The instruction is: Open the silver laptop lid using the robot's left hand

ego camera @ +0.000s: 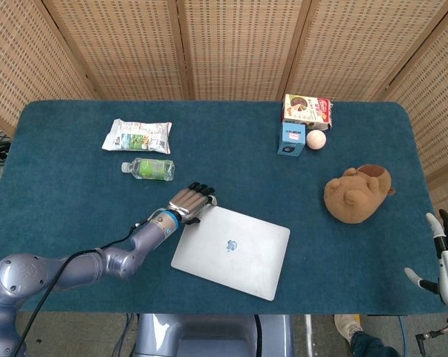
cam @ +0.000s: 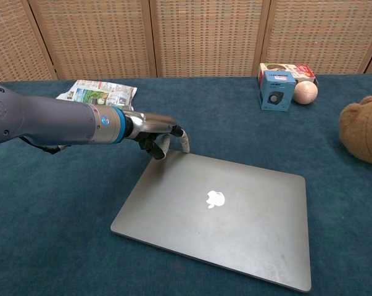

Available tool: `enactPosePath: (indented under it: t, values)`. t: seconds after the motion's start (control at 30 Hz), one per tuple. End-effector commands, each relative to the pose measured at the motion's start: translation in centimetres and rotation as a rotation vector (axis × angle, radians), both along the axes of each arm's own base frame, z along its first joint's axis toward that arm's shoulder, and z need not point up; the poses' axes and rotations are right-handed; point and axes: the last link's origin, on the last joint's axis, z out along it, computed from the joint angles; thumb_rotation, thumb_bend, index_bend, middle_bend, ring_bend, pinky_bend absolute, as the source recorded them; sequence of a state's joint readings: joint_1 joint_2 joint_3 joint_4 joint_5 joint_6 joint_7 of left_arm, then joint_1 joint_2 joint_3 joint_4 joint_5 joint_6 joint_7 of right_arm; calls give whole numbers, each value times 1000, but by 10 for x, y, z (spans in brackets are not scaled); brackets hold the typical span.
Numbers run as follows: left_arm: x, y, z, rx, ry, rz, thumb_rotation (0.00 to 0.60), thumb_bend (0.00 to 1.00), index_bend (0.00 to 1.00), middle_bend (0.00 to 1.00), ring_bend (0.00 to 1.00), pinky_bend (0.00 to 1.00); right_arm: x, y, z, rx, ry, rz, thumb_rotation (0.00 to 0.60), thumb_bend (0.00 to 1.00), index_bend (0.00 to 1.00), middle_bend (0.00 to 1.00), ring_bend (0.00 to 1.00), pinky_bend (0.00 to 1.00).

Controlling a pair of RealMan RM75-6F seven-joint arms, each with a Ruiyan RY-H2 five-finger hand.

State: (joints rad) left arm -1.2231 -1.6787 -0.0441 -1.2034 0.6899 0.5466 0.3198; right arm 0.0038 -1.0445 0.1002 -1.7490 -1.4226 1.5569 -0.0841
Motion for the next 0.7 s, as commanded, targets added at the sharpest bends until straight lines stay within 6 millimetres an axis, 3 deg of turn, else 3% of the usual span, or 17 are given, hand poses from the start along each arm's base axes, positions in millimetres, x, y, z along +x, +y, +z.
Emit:
enactPosePath:
  t: [0.03,0.7]
  values:
    - [-1,-1,1,-6,3,0,535,998,236,93,23,10,0,1,0,-2,-3,-1,600,28,0,0,0,0]
    - [-20,-28,20,-95,66,-28,536,986,236,101,23,10,4,3,1,-17,-5,17,600,28,0,0,0,0]
